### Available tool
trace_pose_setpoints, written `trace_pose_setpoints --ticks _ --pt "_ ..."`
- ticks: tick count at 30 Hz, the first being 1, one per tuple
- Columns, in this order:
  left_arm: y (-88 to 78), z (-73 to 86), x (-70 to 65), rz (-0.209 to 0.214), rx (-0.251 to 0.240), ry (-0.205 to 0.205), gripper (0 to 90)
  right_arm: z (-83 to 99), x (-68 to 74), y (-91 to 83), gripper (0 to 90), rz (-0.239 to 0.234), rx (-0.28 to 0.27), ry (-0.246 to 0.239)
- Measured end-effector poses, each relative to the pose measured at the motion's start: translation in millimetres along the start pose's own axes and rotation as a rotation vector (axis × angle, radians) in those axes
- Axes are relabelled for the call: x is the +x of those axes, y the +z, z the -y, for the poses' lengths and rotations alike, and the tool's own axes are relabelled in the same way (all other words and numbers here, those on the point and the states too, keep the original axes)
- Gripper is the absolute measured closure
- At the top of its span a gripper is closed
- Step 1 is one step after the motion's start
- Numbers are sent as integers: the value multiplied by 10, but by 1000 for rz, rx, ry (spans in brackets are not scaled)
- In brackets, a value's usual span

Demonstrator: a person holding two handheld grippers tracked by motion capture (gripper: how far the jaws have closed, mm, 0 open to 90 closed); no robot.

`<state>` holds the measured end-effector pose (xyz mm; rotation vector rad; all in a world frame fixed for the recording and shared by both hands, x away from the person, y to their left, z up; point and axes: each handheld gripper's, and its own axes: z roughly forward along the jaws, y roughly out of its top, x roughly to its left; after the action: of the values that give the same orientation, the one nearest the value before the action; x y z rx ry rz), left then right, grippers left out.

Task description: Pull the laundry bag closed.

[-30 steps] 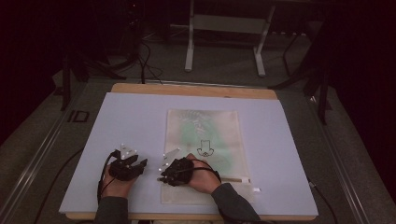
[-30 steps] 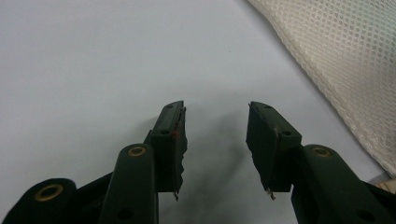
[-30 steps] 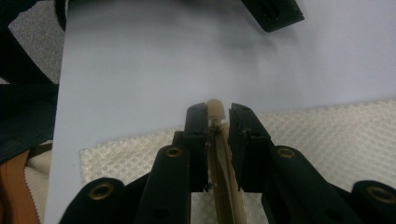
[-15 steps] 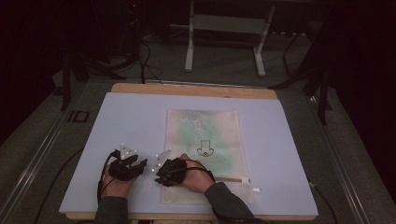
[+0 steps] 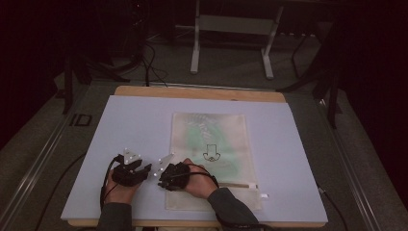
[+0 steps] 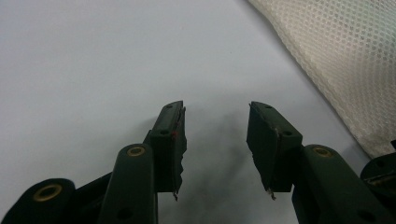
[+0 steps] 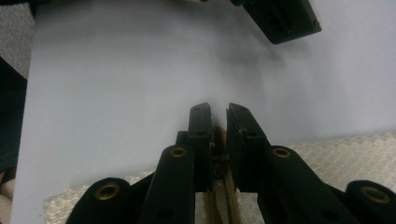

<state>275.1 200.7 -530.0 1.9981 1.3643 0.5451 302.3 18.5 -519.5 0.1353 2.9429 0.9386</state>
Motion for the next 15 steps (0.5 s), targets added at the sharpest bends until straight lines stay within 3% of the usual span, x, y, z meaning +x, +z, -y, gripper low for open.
trace_pose_setpoints --ticks 11,15 --pt "-1 1 -2 -1 -2 -1 557 32 4 -162 807 -5 -53 1" --pt "-1 1 -2 -2 1 3 557 98 16 -247 848 3 -63 1"
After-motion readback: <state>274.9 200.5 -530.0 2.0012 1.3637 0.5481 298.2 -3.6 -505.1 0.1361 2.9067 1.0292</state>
